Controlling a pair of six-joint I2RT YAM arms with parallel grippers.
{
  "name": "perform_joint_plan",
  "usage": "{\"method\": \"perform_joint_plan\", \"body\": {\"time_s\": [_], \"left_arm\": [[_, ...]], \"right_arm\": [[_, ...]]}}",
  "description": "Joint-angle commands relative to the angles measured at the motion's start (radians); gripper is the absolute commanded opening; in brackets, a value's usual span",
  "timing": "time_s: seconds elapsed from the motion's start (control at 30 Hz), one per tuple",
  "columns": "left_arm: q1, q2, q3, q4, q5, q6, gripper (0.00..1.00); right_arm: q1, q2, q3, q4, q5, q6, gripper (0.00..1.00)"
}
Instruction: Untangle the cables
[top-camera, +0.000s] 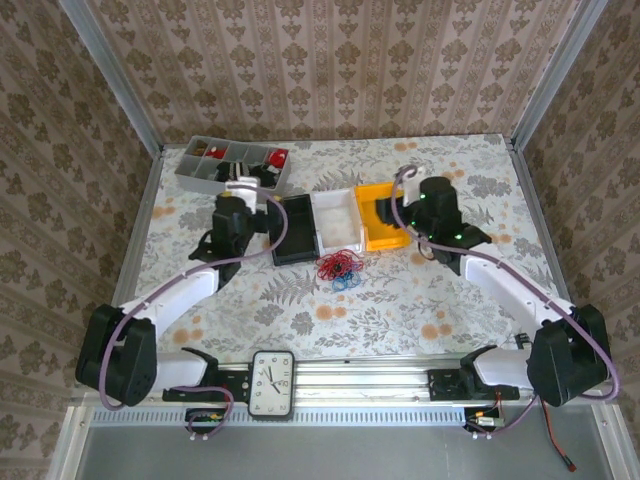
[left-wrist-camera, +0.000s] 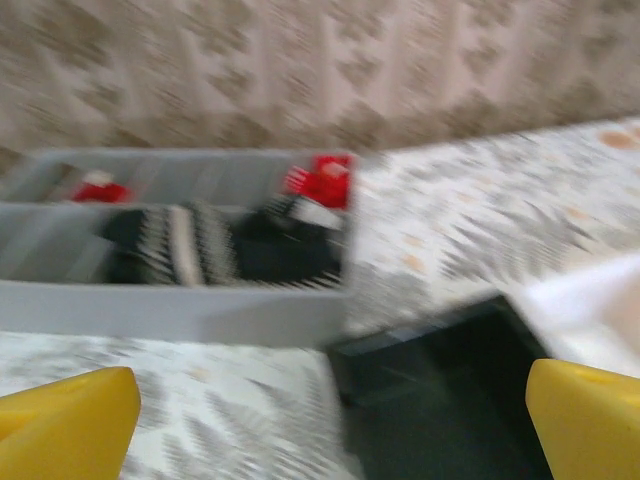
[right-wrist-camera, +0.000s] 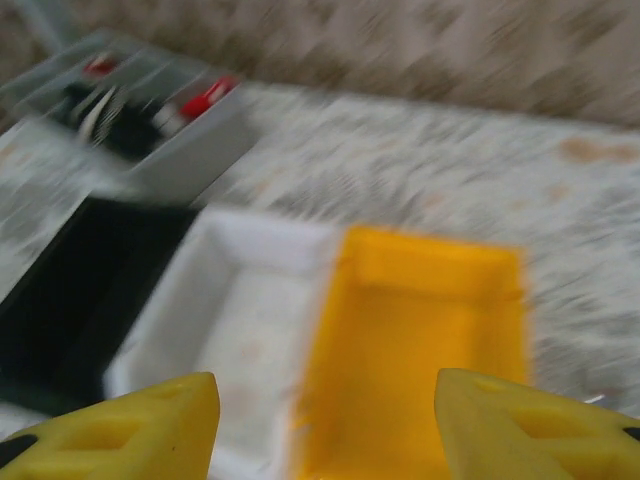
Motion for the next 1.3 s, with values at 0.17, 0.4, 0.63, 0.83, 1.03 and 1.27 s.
{"method": "perform_joint_plan", "body": {"time_s": [0.17, 0.4, 0.63, 0.83, 1.03, 1.27], "left_arm": [[-0.219, 0.122, 0.035, -0.217, 0.214, -0.102, 1.00], [-0.169, 0.180, 0.052, -0.169, 0.182, -0.120, 1.00], [-0.126, 0.236, 0.070, -0.150, 0.213, -0.140, 1.00], [-0.125, 0.234, 0.100, -0.165, 0.216, -0.133, 1.00], [-0.158, 0.176, 0.131, -0.249, 0.258, -0.039, 0.97], [-0.268, 0.141, 0.150, -0.418, 0.347, 0.084, 0.97]], "right_arm": [[0.134, 0.178, 0.061, -0.262, -0.160, 0.072, 0.55], [0.145, 0.307, 0.159, -0.313, -0.160, 0.035, 0.52], [0.145, 0.407, 0.230, -0.356, -0.161, -0.002, 0.46], [0.144, 0.420, 0.224, -0.349, -0.169, 0.007, 0.39], [0.145, 0.409, 0.194, -0.332, -0.187, 0.030, 0.14], [0.143, 0.302, 0.099, -0.280, -0.255, 0.099, 0.01]]}}
